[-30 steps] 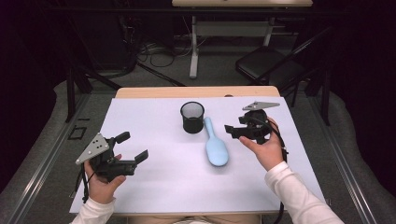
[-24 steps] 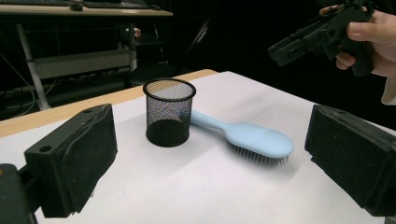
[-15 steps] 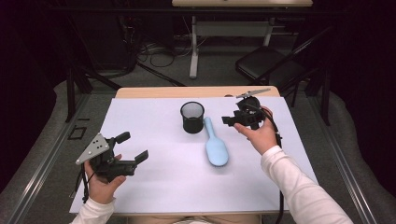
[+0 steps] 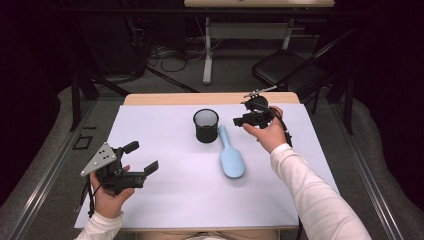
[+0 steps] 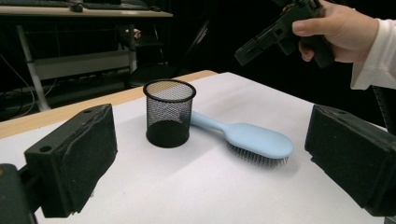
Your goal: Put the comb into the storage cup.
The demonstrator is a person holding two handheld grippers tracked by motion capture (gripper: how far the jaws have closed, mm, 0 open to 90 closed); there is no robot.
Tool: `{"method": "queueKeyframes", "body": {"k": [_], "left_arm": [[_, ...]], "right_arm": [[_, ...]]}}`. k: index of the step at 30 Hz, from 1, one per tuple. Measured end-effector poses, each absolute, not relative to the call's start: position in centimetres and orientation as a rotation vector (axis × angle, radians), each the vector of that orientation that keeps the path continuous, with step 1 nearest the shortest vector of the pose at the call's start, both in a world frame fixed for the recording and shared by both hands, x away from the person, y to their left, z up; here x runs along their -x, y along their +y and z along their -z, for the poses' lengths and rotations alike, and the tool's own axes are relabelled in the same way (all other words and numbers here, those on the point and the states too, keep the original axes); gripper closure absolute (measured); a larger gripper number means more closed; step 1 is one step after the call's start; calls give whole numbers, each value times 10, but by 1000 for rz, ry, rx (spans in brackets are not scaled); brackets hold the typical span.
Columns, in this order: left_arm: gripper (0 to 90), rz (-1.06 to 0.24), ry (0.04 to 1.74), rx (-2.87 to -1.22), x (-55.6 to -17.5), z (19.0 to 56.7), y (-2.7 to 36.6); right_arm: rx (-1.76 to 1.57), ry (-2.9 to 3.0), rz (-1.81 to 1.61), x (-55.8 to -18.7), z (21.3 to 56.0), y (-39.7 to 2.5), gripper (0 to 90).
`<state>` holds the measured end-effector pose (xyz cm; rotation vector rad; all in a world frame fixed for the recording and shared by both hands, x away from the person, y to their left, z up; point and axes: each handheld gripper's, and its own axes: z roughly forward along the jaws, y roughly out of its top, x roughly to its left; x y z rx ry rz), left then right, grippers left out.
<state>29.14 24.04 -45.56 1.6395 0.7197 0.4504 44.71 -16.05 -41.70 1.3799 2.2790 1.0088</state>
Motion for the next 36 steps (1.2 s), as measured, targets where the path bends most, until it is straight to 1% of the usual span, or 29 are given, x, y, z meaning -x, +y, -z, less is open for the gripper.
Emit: {"method": "queueKeyframes", "body": {"k": [3,6,10,20,23,24,33,34,36], "left_arm": [[24,-452,721,-1640,-291,456,241],[24,-446,721,-1637,-292,456,241],[24,-446,723,-1635,-292,456,241],[24,-449,728,-1632,-292,456,242],[24,-448,730,-1634,-292,456,242],[24,-447,729,-1635,-292,456,242],[24,-447,729,-1634,-292,456,241],[25,-447,729,-1634,-292,456,241],[25,-444,729,-1635,-293,457,242]], "right_arm": [[-1389,2277,-1010,-451,420,-159,589],[-1399,2277,-997,-456,426,-155,636],[-1399,2257,-1003,-461,432,-150,648],[-1412,2262,-1030,-469,444,-142,638],[-1420,2268,-1004,-471,447,-140,666],[-1439,2269,-996,-472,449,-140,695],[-1516,2256,-968,-478,458,-141,675],[-1519,2253,-959,-479,461,-142,701],[-1523,2256,-957,-480,462,-142,712]]}}
